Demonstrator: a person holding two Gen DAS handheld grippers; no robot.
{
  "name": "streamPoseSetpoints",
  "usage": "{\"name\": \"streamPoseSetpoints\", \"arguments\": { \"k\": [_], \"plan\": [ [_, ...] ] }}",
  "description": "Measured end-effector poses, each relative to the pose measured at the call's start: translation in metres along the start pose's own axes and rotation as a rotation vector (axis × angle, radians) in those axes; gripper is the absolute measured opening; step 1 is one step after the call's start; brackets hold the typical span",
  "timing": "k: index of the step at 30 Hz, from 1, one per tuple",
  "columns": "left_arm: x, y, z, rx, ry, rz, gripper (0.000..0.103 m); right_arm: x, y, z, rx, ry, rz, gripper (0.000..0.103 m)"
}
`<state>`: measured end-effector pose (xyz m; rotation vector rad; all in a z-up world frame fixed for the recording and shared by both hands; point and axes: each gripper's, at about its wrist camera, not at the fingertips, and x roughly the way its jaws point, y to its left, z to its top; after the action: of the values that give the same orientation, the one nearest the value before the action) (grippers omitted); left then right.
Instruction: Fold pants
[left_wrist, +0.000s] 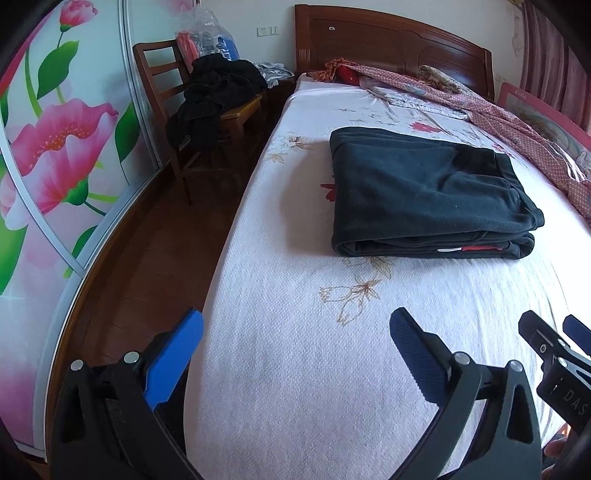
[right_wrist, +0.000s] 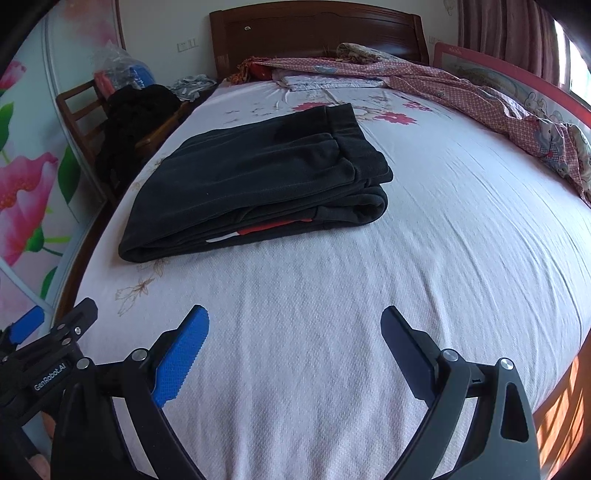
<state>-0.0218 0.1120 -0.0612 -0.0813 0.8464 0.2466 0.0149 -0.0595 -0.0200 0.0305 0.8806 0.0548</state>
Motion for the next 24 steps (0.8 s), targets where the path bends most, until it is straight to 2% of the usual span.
{"name": "streamPoseSetpoints", "arguments": {
  "k": [24],
  "plan": [
    [-0.0004, -0.0038, -0.0006, 0.009, 0.012, -0.009, 0.101, -0.0001, 0.0017, -0.0010, 0.001, 0.010, 0.008, 0.094]
  ]
}}
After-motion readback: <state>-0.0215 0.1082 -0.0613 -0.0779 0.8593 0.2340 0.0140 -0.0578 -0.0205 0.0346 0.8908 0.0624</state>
